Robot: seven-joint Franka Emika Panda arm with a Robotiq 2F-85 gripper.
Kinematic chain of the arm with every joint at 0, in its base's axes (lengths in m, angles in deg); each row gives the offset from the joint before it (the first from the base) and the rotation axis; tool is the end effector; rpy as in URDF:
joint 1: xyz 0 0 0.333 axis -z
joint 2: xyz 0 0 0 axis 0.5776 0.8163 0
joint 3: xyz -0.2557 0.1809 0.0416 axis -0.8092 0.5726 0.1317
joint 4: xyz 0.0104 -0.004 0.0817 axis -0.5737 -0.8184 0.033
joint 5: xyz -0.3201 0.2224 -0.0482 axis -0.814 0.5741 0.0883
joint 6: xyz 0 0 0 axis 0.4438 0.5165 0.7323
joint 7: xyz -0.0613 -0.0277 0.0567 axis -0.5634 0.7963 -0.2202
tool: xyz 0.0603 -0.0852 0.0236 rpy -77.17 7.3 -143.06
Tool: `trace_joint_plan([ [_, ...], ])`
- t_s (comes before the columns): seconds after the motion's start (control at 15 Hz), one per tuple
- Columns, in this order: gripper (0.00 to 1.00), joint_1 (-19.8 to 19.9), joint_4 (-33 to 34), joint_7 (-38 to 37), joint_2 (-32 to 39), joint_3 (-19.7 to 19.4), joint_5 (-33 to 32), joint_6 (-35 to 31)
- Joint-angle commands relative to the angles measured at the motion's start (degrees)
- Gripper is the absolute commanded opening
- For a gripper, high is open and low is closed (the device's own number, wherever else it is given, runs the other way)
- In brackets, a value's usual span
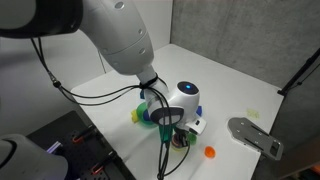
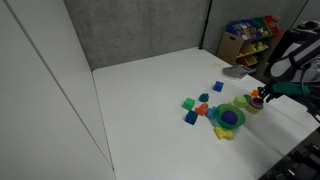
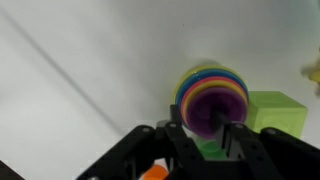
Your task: Put the purple bowl in the yellow bowl
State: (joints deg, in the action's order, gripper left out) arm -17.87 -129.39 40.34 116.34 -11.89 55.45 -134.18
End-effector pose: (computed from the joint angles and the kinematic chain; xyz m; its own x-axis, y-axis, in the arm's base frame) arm 0.4728 -0.2574 0.1116 0.7654 -0.6433 0.0186 -0.6431 -0.7636 0.0577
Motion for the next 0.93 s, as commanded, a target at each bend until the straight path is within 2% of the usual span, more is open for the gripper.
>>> trace_joint_plan([
  [0.0,0.66,1.08,-0.64,3.18,-2.66,1.05,1.53,2.17],
  [0.27,0.99,-0.12,-0.73,3.48,-5.68,0.54,0.64,6.45],
  [0.53,1.00,-4.54,-1.29,1.71,-11.36,-1.76,-3.05,15.12],
  [0.87,1.00,-11.64,-2.23,-3.50,-20.72,-5.02,-15.25,23.48],
])
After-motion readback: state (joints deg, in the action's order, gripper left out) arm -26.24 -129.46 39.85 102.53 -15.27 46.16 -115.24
